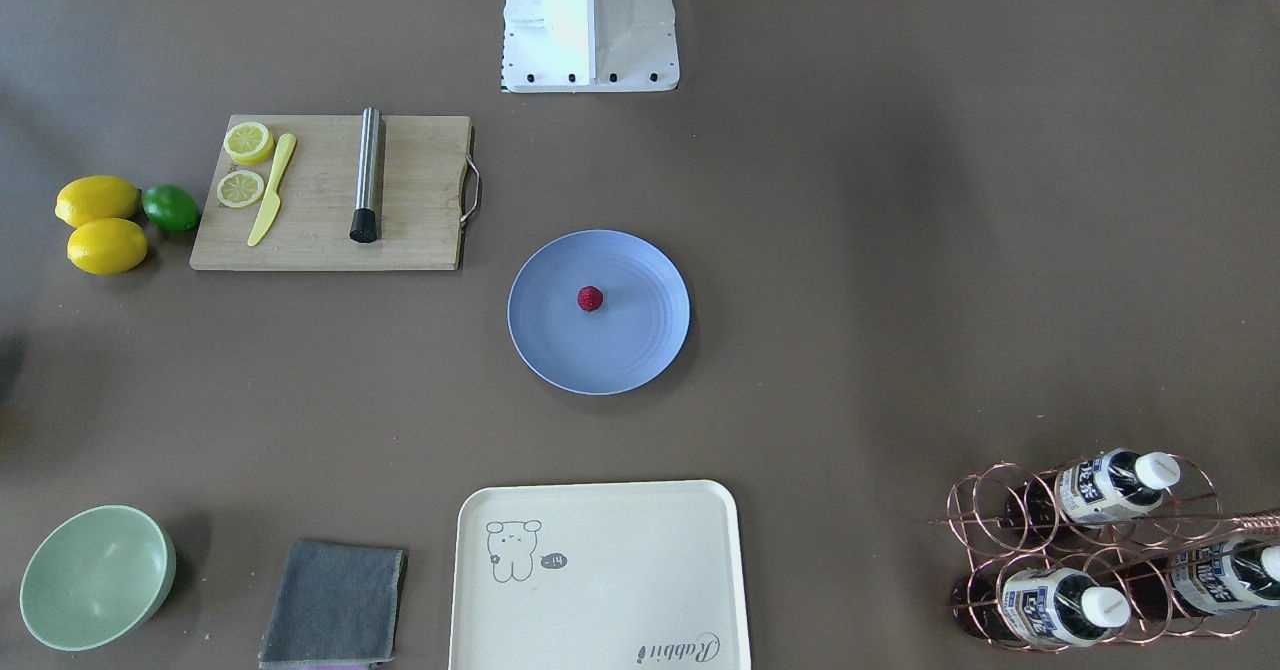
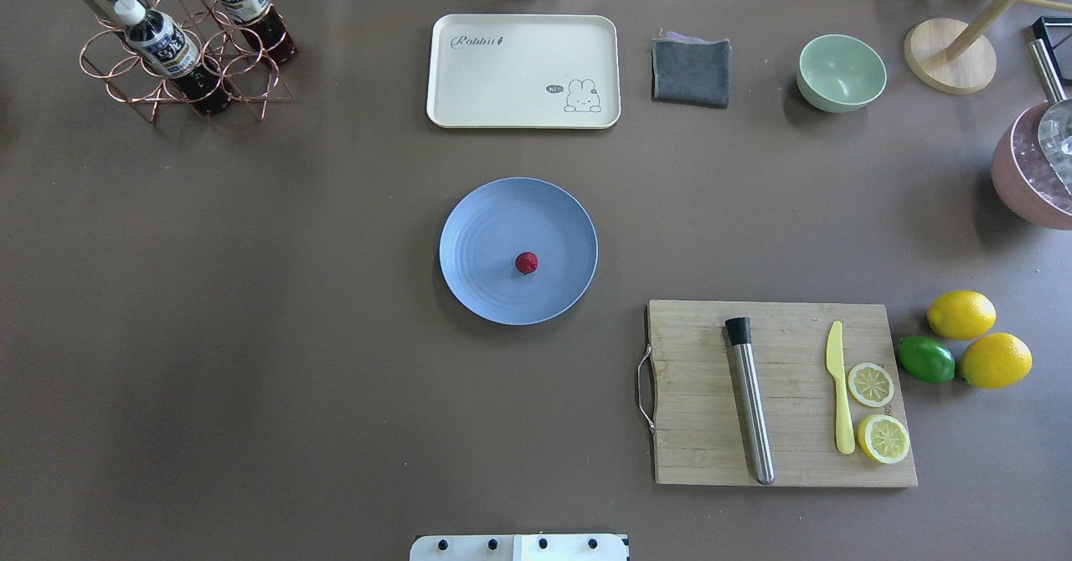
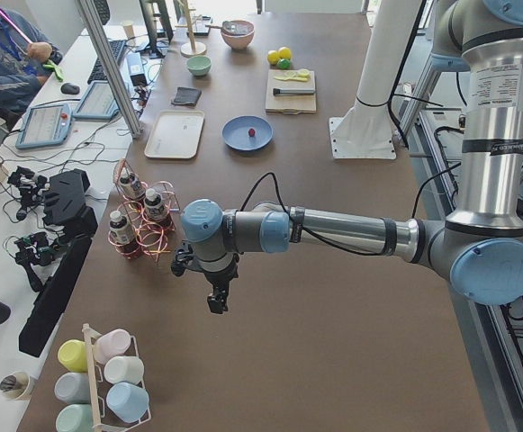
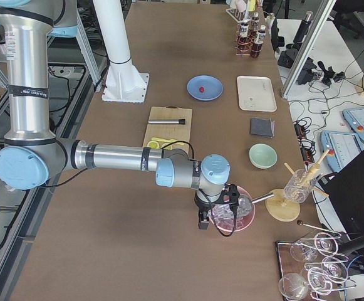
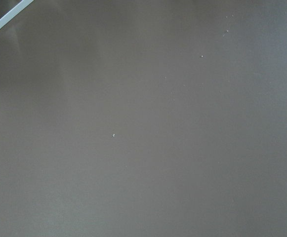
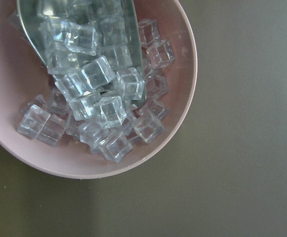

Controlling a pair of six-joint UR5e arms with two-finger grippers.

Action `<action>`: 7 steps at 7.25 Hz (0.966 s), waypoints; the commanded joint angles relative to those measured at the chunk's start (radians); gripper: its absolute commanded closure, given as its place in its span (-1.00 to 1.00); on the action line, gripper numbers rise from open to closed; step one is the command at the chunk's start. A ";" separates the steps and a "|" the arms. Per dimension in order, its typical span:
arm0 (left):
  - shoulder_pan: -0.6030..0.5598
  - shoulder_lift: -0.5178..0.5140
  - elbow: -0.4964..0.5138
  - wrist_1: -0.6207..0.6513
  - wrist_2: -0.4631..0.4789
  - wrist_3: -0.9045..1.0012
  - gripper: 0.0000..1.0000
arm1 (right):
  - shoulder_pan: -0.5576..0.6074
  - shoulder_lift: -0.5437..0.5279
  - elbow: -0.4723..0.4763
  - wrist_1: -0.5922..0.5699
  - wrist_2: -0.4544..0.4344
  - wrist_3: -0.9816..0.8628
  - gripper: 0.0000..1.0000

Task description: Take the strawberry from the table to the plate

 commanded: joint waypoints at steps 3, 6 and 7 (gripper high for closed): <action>0.000 0.000 0.000 -0.002 0.001 0.000 -0.98 | -0.017 -0.003 0.002 -0.006 -0.002 0.000 -1.00; -0.002 0.003 -0.003 -0.002 -0.004 0.000 -0.98 | -0.028 -0.003 0.004 -0.005 -0.002 0.000 -1.00; -0.006 0.003 -0.003 -0.002 -0.004 0.001 -0.98 | -0.029 -0.003 0.004 -0.005 -0.002 0.000 -1.00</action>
